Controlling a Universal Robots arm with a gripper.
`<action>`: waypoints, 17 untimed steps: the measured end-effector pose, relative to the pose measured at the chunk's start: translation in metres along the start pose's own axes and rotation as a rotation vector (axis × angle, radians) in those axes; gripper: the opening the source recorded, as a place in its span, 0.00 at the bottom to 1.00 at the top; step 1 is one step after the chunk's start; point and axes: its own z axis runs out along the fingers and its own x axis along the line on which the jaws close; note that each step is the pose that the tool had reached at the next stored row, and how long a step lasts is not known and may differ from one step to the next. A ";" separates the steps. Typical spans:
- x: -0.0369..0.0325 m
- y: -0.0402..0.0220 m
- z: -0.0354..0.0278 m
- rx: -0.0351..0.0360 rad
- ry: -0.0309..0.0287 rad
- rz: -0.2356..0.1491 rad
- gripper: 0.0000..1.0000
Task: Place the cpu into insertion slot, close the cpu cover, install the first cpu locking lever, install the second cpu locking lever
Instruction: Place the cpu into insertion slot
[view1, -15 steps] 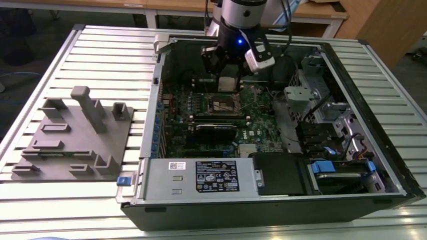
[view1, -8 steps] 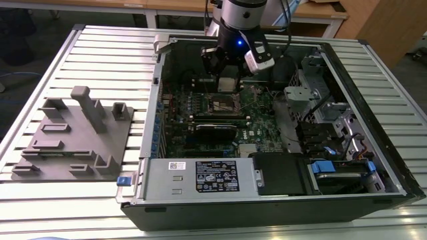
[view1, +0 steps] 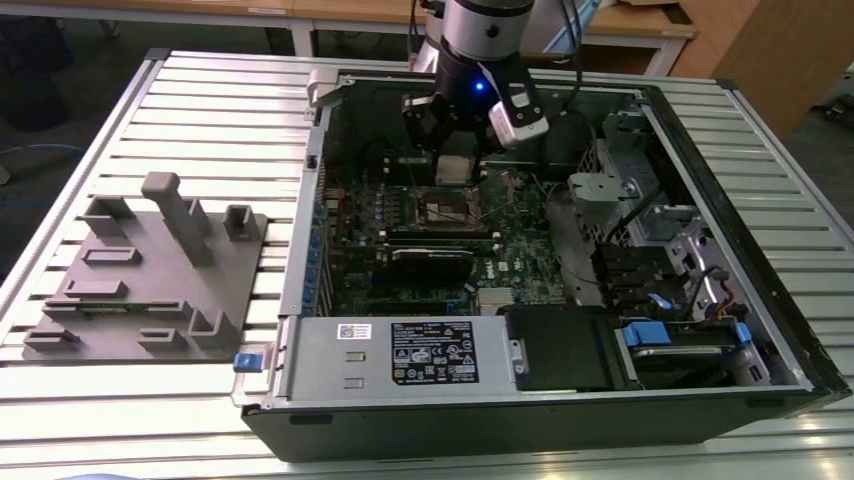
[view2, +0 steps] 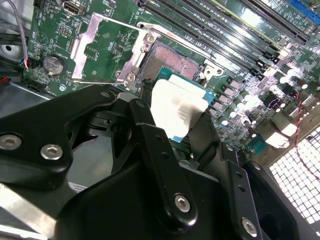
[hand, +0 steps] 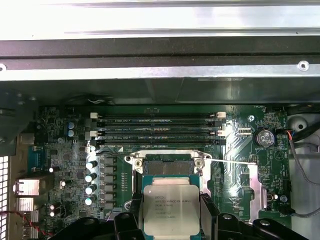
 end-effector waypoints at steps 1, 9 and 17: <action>0.0000 0.0000 0.0000 0.0000 0.0000 0.000 0.54; 0.0000 -0.0001 0.0018 0.0001 0.0000 0.000 0.54; 0.0000 -0.0002 0.0042 -0.0001 -0.0001 0.000 0.54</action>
